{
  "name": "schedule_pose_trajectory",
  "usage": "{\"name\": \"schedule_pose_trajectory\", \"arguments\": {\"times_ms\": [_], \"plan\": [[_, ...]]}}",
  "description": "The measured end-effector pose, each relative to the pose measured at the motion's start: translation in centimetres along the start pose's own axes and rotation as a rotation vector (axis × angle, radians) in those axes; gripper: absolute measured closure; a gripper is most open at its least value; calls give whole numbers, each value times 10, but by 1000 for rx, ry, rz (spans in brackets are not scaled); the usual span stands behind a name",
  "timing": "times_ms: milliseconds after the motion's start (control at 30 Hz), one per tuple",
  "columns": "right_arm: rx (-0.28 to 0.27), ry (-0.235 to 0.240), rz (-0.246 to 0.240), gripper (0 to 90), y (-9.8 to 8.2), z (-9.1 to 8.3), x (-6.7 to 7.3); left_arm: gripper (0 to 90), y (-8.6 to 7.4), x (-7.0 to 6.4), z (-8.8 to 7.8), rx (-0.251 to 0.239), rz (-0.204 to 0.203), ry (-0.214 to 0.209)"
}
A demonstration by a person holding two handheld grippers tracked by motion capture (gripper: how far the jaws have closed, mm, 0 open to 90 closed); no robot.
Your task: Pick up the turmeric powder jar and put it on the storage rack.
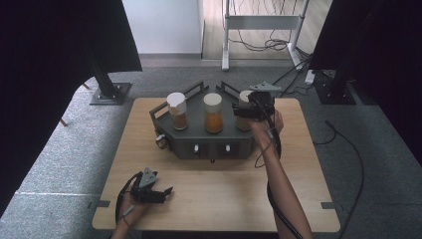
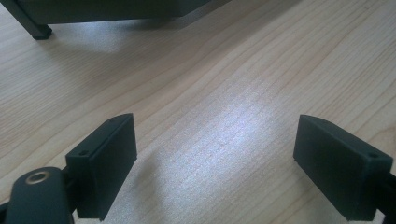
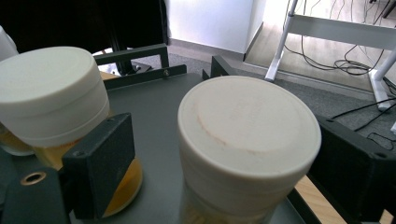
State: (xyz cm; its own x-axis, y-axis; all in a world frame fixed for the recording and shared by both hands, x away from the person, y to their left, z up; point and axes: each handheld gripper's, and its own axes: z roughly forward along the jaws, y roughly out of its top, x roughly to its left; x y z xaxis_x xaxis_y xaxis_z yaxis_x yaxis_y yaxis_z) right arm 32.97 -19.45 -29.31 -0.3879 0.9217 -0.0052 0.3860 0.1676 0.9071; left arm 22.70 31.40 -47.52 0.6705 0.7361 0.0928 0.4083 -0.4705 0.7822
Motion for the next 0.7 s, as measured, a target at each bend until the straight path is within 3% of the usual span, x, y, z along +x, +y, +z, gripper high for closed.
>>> {"name": "schedule_pose_trajectory", "arguments": {"times_ms": [700], "plan": [[-18,-13,-34,111,-11,-26,3,136,0,-1,0,2,1,4]]}}
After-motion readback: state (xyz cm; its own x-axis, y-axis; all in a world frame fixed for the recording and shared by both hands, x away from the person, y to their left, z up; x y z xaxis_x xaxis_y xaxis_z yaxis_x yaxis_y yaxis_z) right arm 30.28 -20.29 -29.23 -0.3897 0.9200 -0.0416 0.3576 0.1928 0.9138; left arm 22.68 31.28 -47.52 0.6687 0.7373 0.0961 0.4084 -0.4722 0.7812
